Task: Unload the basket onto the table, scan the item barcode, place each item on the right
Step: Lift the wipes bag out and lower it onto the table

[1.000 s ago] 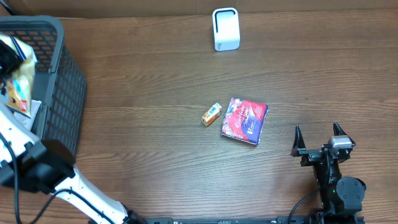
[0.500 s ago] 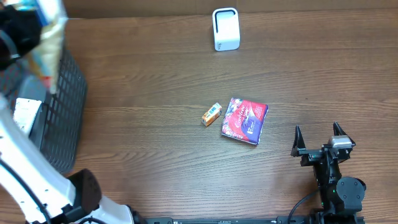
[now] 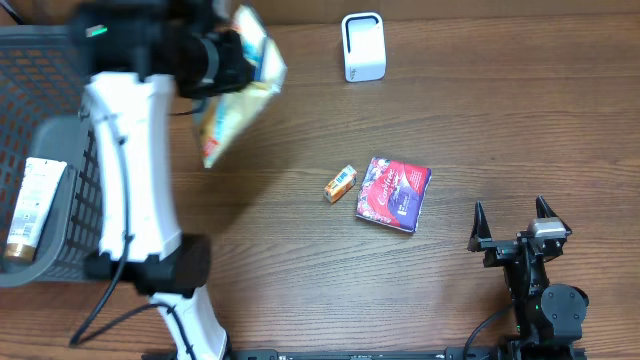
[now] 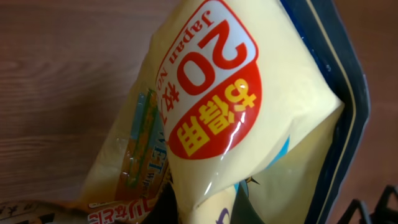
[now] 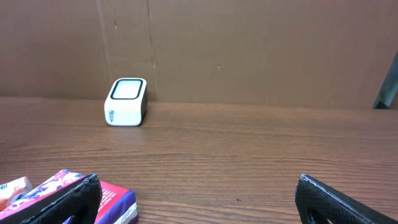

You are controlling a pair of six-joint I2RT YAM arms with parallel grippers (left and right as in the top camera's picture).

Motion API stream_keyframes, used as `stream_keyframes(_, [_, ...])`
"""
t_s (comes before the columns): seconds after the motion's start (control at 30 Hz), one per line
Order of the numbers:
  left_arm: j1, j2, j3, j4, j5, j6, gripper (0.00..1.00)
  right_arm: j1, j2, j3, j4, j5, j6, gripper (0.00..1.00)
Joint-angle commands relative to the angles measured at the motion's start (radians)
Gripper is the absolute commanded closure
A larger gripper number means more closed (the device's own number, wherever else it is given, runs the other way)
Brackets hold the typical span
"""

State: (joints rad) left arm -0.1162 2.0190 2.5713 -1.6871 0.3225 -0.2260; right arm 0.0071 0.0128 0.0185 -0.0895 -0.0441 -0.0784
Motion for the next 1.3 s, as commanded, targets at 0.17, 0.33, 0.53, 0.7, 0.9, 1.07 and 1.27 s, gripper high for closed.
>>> stream_keyframes(0.17, [-0.174, 0.196, -0.097, -0.002, -0.146, 0.000, 0.95, 0.005, -0.010, -0.010, 0.007, 0.006, 0.000, 0.00])
stream_keyframes(0.33, [-0.207, 0.314, -0.139, -0.003, -0.218, -0.061, 0.96, 0.005, -0.010, -0.010, 0.007, 0.006, 0.000, 0.00])
stream_keyframes(0.53, [-0.208, 0.428, -0.153, -0.003, -0.214, -0.077, 0.95, 0.005, -0.010, -0.010, 0.007, 0.006, 0.000, 0.00])
stream_keyframes(0.7, [-0.208, 0.440, -0.153, -0.003, -0.199, -0.050, 0.21, 0.005, -0.010, -0.010, 0.007, 0.006, -0.001, 0.00])
stream_keyframes(0.9, [-0.197, 0.418, -0.141, -0.003, -0.146, -0.027, 0.11, 0.005, -0.010, -0.010, 0.007, 0.006, 0.000, 0.00])
stream_keyframes(1.07, [-0.184, 0.378, -0.087, -0.003, -0.054, 0.000, 0.13, 0.005, -0.010, -0.010, 0.007, 0.006, 0.000, 0.00])
stream_keyframes(1.27, [-0.184, 0.288, -0.027, -0.003, -0.069, 0.002, 0.49, 0.005, -0.010, -0.010, 0.007, 0.006, 0.000, 0.00])
